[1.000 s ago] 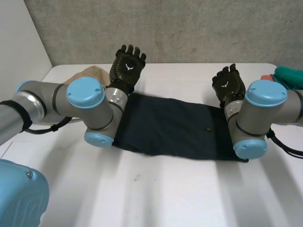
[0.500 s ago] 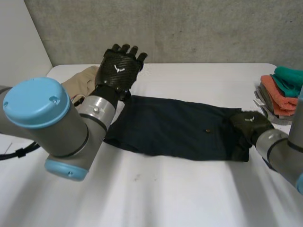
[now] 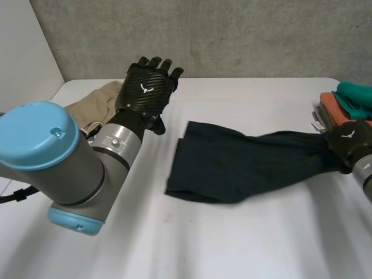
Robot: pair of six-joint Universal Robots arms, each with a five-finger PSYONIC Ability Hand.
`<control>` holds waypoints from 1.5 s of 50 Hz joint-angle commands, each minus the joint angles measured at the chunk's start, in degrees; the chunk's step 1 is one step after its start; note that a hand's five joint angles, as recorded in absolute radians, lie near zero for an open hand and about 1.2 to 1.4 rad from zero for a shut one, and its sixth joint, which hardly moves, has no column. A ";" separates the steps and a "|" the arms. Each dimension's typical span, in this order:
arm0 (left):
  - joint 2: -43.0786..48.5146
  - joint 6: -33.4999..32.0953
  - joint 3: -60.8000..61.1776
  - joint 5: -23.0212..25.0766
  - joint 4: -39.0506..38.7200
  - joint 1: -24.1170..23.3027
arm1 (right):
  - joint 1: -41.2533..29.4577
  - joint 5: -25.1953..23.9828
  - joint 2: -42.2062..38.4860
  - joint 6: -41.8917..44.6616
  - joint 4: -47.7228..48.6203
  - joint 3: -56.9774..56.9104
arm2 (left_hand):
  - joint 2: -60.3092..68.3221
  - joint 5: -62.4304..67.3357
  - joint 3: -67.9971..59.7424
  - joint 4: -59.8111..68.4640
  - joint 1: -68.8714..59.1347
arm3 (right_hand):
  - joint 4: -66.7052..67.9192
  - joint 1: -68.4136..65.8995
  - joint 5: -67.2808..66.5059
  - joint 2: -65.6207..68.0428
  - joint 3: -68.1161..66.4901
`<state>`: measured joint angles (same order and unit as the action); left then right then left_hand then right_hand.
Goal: Fold the laundry.
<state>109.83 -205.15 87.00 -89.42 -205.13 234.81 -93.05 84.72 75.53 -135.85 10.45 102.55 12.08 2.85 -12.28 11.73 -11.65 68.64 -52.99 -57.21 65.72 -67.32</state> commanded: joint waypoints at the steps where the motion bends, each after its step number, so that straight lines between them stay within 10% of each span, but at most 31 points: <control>1: -1.81 0.02 1.68 0.03 -0.01 0.38 | -6.06 -0.08 -2.05 12.62 -0.79 -6.03 | -2.08 -2.85 2.28 -1.73 1.65 | 11.36 -27.01 -12.79 14.28 -12.68; 12: -1.81 0.19 2.56 -0.23 -0.09 0.47 | -32.19 -17.30 -18.39 14.38 4.23 -14.48 | -2.08 -2.85 2.28 -1.73 1.65 | 11.36 -27.01 -12.79 14.28 -12.68; 14: -1.81 0.19 2.30 -0.23 -0.09 0.56 | -33.33 -17.93 -19.71 14.56 4.31 -15.09 | -2.08 -2.85 2.28 -1.73 1.65 | -13.61 -2.04 12.17 -10.68 12.29; 15: -1.73 0.28 1.87 -0.23 -0.18 0.65 | -33.69 -16.97 -20.07 13.86 4.23 -15.97 | -2.08 -2.85 2.28 -1.73 1.65 | -58.64 42.99 57.21 -55.72 57.32; 17: -1.73 0.37 1.34 -0.23 -0.27 0.74 | -33.60 -15.65 -19.63 12.37 4.31 -16.50 | -2.08 -2.85 2.28 -1.73 1.65 | -58.64 42.99 57.21 -55.72 57.32; 30: 6.79 12.58 -15.09 0.73 0.08 0.04 | -18.49 -11.42 3.39 -50.21 4.06 -12.11 | -2.08 -2.85 2.28 -1.73 1.65 | -58.64 42.99 57.21 -55.72 57.32; 38: 18.21 17.42 -29.15 6.45 15.27 -5.32 | -13.47 -10.90 -0.72 -42.84 -8.07 -16.23 | -2.08 -2.85 2.28 -1.73 1.65 | -58.64 42.99 57.21 -55.72 57.32; 58: 33.25 14.80 -37.43 -3.31 39.97 -6.65 | -16.37 -8.97 -24.81 -31.25 -17.57 -26.87 | -2.04 -2.81 2.24 -1.68 1.61 | -58.64 42.99 57.21 -55.72 57.32; 75: 24.12 8.81 -37.16 -1.64 36.12 -4.72 | -19.89 0.00 -10.15 -23.24 -11.43 -20.73 | -2.08 -2.85 2.28 -1.73 1.65 | -58.64 42.99 57.21 -55.72 57.32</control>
<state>139.56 -196.53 49.76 -92.03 -165.82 228.93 -111.77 83.78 56.04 -159.94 -5.39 76.63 10.47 2.84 -10.73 11.73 -9.17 12.09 -11.60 -2.86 10.64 -10.70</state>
